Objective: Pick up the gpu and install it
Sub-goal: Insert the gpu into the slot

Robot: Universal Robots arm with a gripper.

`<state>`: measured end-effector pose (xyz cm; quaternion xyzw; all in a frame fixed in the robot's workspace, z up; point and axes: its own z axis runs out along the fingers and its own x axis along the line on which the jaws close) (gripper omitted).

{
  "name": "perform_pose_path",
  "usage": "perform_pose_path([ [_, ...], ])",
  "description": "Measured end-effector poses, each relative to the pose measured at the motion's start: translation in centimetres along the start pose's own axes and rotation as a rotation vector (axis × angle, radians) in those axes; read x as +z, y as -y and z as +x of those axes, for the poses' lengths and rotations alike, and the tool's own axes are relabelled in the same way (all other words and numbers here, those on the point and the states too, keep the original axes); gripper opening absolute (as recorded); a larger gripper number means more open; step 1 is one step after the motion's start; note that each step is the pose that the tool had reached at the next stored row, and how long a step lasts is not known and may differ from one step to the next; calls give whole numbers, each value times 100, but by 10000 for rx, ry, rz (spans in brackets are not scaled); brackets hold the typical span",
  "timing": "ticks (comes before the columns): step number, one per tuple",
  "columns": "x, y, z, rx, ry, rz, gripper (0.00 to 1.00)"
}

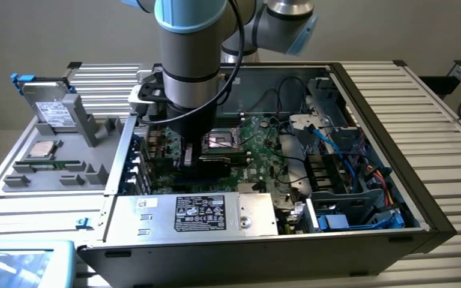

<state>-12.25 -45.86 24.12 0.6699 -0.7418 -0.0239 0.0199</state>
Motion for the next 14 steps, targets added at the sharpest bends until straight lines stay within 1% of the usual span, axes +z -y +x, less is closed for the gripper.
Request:
perform_pose_path([
  [2, 1, -10, -9, -6, -6, 8, 29],
  [12, 18, -32, -8, -10, -12, 5, 29],
  [14, 22, -35, -10, -8, -19, 17, 29],
])
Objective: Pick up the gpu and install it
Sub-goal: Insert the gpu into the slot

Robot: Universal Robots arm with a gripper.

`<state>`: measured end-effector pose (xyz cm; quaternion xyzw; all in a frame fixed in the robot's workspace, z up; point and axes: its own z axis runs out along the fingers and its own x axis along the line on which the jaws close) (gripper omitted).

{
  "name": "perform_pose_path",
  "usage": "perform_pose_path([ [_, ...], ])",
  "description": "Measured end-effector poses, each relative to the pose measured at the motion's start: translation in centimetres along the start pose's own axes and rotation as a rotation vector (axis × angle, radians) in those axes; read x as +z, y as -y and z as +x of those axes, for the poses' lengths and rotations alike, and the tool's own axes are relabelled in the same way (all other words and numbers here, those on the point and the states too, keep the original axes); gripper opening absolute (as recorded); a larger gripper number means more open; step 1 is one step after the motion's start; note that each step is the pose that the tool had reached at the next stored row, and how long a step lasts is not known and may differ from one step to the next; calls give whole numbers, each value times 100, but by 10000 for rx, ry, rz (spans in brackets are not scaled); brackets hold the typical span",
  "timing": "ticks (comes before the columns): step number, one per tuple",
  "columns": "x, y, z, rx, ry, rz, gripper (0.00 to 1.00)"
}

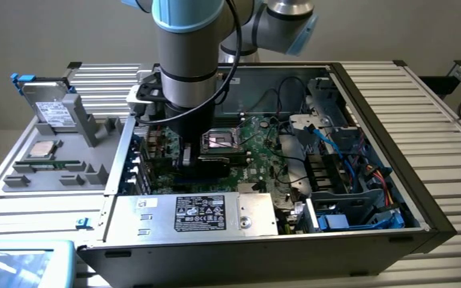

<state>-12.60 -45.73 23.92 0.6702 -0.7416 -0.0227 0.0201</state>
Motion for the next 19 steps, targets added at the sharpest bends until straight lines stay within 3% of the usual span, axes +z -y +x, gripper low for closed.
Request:
perform_pose_path([
  [11, 5, -1, -14, -187, -74, 44, 29],
  [19, 4, 1, -23, -376, -182, 68, 29],
])
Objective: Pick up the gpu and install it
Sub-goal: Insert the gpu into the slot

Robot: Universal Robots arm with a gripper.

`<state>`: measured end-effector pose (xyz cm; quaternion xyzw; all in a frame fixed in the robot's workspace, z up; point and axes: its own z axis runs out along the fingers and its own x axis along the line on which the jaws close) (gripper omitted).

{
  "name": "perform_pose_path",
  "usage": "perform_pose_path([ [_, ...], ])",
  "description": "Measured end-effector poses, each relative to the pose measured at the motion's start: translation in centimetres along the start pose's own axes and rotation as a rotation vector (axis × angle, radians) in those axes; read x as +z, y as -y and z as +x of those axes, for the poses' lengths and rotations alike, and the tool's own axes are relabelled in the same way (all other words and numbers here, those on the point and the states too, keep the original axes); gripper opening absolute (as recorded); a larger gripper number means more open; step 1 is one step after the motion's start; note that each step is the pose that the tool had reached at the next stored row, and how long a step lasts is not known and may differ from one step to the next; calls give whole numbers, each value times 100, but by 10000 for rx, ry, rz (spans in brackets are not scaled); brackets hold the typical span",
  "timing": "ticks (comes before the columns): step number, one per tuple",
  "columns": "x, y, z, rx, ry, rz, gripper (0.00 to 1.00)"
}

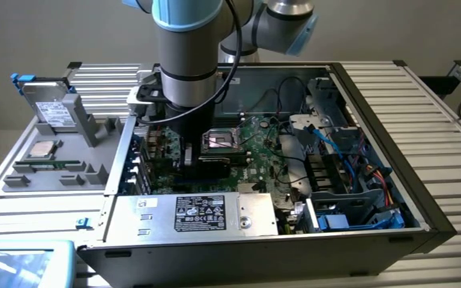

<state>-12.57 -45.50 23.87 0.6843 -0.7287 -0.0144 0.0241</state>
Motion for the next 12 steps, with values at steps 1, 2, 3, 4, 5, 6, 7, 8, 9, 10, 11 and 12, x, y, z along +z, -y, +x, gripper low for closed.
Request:
perform_pose_path([
  [1, -1, -1, -4, 0, -10, 0, 29],
  [2, -2, -1, -9, -2, -20, 0, 29],
  [3, -2, -2, -13, -5, -30, 2, 29],
  [4, -1, -1, -15, -8, -41, 11, 29],
  [5, -1, 6, -16, -13, -47, 15, 29],
  [6, -1, 11, -17, -21, -52, 15, 29],
  [7, -1, 11, -17, -28, -63, 24, 29],
  [8, 0, 12, -18, -38, -77, 33, 29],
  [9, 0, 14, -18, -53, -93, 41, 29],
  [10, 0, 13, -18, -64, -107, 47, 29],
  [11, 0, 13, -18, -77, -122, 54, 29],
  [12, 0, 9, -19, -91, -133, 66, 29],
])
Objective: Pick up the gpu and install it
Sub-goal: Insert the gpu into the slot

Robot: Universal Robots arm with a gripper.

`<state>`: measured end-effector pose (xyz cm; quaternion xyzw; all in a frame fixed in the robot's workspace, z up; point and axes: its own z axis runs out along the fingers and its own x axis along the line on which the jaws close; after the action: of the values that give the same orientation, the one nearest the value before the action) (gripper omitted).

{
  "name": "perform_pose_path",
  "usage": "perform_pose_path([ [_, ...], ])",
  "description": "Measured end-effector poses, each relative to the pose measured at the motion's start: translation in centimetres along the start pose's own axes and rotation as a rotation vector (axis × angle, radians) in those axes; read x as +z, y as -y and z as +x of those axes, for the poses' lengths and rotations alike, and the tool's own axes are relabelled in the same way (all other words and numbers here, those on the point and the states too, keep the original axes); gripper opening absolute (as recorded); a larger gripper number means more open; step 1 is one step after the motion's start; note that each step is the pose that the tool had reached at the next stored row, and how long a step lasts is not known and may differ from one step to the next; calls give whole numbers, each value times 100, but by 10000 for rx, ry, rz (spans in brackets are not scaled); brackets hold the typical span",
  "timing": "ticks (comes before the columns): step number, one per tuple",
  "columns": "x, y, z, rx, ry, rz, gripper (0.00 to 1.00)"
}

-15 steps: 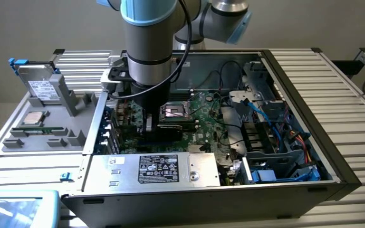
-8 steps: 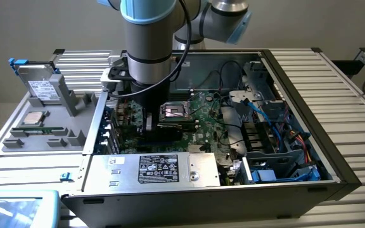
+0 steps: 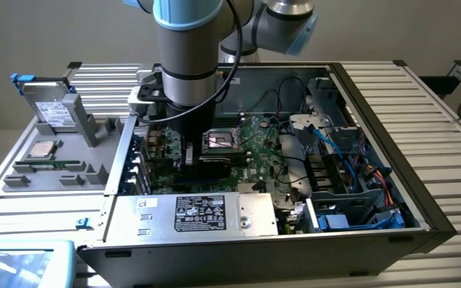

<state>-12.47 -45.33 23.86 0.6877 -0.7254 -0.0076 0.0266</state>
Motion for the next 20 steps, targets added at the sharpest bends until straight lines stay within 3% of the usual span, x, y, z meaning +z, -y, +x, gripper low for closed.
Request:
perform_pose_path([
  [6, 0, -18, 0, -148, -26, 54, 29],
  [14, 2, -42, 1, -391, -29, 260, 29],
  [20, 2, -41, 1, -440, -33, 273, 29],
])
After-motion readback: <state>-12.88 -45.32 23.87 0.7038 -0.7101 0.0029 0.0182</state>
